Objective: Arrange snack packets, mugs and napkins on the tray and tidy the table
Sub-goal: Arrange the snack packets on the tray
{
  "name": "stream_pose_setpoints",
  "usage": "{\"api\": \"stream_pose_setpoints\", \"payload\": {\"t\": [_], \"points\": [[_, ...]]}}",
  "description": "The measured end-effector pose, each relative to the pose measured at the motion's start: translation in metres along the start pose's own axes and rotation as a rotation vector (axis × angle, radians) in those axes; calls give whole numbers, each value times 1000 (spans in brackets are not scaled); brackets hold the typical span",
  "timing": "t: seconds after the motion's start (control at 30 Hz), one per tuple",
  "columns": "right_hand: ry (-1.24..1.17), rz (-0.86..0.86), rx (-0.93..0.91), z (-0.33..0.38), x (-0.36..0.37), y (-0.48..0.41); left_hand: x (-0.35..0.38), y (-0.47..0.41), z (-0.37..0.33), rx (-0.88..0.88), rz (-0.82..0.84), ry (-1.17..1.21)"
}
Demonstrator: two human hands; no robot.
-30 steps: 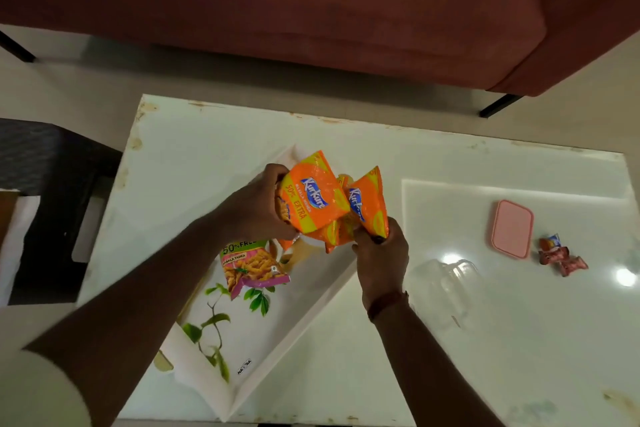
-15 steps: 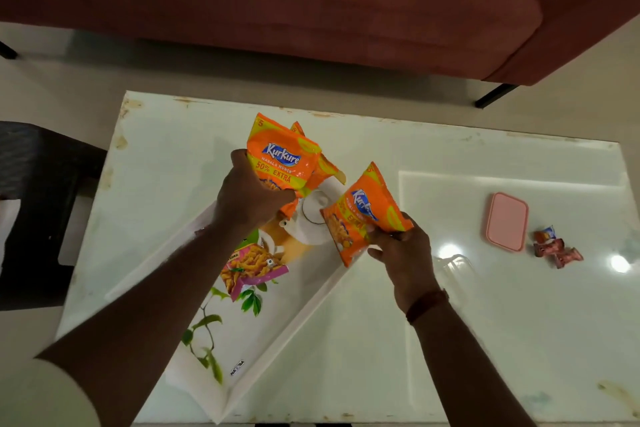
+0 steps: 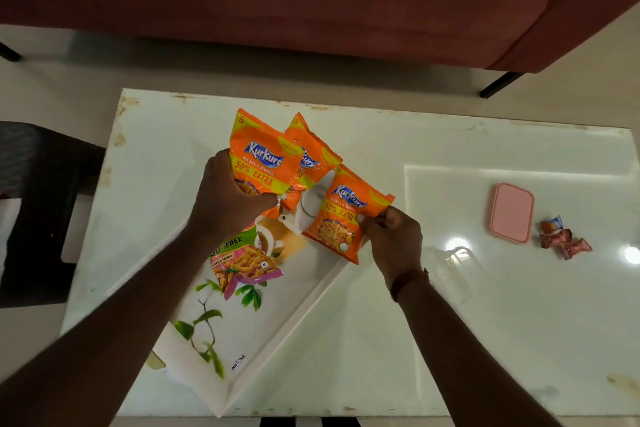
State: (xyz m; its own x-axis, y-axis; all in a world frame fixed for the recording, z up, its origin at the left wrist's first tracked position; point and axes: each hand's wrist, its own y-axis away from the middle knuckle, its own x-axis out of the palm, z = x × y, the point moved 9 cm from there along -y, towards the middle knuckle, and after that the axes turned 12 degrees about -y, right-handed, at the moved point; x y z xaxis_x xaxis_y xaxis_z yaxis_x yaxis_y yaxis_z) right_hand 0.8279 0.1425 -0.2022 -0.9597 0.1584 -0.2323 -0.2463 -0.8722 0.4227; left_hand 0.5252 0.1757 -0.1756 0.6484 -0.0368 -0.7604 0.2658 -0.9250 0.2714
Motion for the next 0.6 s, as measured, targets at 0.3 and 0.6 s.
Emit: {"api": "stream_pose_setpoints", "payload": {"t": [0.3, 0.6], "points": [[3, -183, 10, -10, -3, 2, 19, 1, 8, 89, 57, -405], [506, -133, -570, 47, 26, 71, 27, 10, -1, 241, -118, -618]]}}
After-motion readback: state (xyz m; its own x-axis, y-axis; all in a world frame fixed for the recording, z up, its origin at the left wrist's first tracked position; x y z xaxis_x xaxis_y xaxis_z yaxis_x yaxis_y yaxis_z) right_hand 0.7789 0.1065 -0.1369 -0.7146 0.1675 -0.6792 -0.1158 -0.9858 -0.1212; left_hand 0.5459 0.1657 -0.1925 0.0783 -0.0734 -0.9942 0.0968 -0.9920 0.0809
